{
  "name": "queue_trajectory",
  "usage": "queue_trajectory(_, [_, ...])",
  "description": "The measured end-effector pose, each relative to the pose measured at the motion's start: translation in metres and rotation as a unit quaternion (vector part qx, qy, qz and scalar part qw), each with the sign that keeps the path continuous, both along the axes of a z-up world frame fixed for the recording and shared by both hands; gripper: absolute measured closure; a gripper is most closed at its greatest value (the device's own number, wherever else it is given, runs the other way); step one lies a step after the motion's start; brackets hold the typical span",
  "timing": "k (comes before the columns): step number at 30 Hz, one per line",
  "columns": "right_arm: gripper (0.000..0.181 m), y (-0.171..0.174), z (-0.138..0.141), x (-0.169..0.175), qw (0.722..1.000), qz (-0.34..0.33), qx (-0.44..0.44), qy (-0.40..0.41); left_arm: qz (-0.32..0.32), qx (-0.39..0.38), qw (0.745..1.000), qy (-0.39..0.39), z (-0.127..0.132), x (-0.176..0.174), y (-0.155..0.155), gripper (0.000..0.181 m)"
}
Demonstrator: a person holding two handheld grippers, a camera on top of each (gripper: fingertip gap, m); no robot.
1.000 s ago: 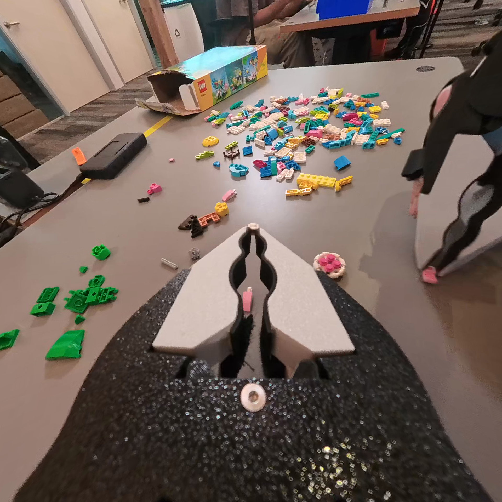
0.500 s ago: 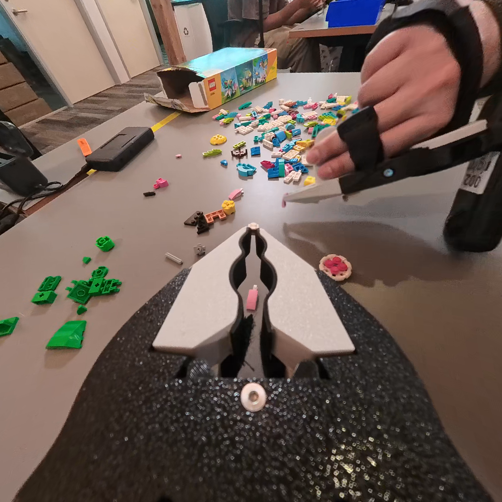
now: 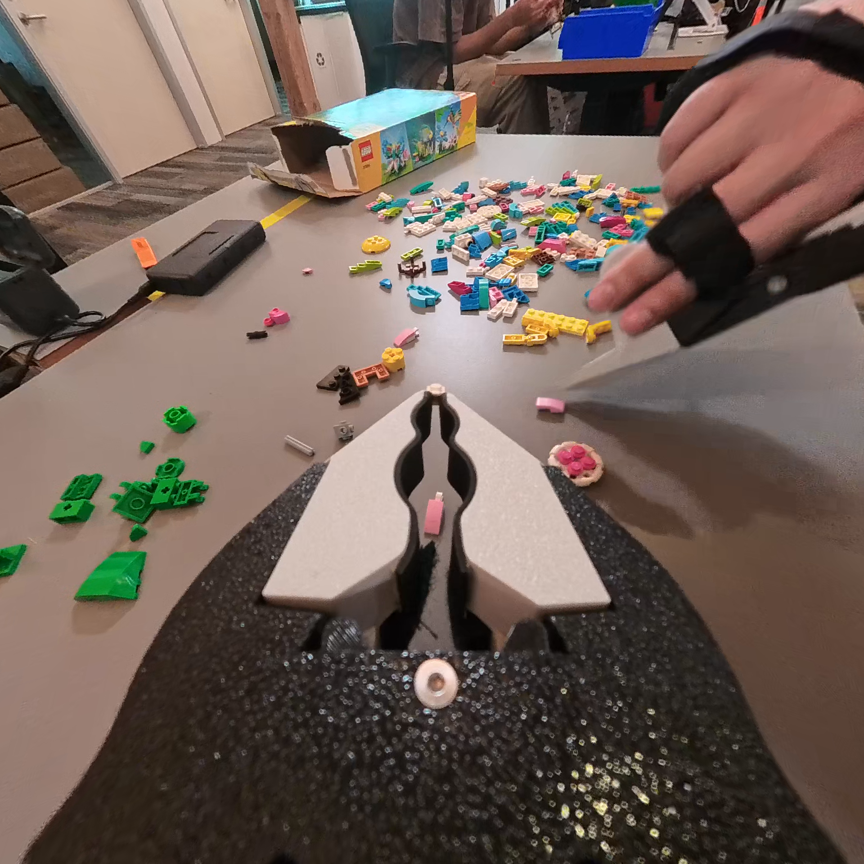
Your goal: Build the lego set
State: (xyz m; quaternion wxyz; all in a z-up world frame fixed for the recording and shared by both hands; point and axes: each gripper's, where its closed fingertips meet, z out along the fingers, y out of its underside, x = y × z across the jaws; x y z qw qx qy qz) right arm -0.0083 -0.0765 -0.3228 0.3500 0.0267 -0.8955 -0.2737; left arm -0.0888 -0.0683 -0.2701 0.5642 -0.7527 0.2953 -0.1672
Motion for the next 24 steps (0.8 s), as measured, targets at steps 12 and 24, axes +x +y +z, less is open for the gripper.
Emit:
queue_trajectory(12, [0.163,-0.002,-0.011,0.002,0.429,-0.555,-0.608,0.371,-0.007,-0.003,1.000,-0.018,0.002,0.001,-0.001,0.181])
queue_trajectory(24, [0.167,0.004,-0.011,-0.007,0.430,-0.554,-0.582,0.411,-0.026,-0.008,0.999,-0.023,0.002,0.008,-0.005,0.181])
